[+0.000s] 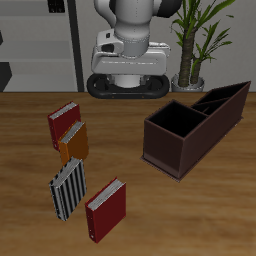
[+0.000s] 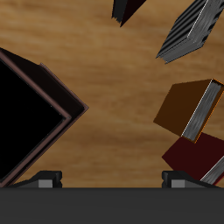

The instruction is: Place the left red book into the left desk caddy's back compartment

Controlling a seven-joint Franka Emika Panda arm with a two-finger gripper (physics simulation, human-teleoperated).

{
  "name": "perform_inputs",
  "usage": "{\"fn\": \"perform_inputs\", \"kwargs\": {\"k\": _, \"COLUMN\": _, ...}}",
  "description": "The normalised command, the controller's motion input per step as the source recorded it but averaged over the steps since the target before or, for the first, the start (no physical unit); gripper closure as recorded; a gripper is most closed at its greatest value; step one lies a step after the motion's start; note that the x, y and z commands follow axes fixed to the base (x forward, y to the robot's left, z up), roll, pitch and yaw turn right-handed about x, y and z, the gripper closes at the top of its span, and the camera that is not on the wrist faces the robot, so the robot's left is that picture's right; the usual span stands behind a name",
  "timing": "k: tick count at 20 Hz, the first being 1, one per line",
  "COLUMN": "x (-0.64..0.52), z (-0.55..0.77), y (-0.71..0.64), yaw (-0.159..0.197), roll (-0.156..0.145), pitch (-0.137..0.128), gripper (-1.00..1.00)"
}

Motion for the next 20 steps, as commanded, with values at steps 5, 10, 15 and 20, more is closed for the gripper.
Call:
{"fn": "perform_inputs", "kwargs": {"k": 5, "x": -0.05, "z": 0.02, "y": 0.21, "yaw": -0.001, "roll": 0.029, "pitch": -0.007, "gripper": -1.00}}
{"fn": "perform_inputs", "kwargs": {"k": 10, "x": 0.03, "z": -0.03, "y": 0.08, "yaw": 0.010, "roll": 0.010, "pitch": -0.001, "gripper": -1.00}}
{"fn": "perform_inputs", "kwargs": {"k": 15, "x": 0.17, "z": 0.01, "y": -0.09, "yaw": -0.004, "roll": -0.023, "pitch": 0.001, "gripper": -1.00}}
{"fn": "perform_inputs", "kwargs": {"k": 20, "x": 0.45, "z": 0.05, "y": -0.31, "yaw": 0.005, "roll": -0.080, "pitch": -0.005, "gripper": -1.00}}
